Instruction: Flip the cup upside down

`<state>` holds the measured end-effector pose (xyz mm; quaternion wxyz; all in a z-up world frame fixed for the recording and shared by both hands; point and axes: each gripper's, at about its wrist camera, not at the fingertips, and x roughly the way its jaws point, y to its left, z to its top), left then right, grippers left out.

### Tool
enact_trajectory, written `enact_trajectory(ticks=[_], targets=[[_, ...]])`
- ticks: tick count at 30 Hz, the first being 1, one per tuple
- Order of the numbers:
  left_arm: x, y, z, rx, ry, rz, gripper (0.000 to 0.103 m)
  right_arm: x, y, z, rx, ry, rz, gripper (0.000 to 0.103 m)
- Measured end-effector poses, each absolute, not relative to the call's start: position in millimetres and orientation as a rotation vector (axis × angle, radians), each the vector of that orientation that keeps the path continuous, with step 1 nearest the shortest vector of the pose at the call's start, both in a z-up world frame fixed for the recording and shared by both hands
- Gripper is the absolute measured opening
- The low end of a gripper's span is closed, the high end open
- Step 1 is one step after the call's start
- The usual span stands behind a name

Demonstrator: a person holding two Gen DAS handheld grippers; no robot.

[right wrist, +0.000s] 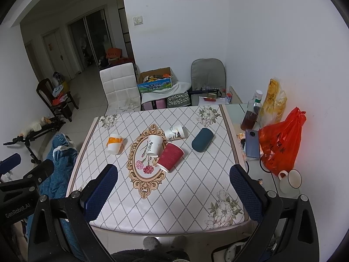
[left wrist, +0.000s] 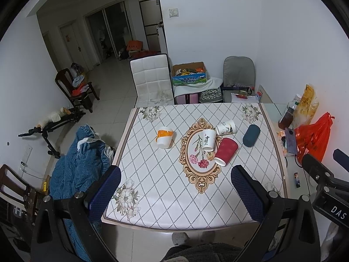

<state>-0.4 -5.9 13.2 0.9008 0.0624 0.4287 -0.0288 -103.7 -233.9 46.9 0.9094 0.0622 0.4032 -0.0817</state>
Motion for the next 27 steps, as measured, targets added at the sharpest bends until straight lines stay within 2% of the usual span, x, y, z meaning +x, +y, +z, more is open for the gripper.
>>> enact_trajectory(ticks=[27], targets=[[0.7,1.9,19.2,0.127,0.880,-0.056,0.103,-103.3,-235.4,45.2,0.133,0.831,-0.165,0.103]])
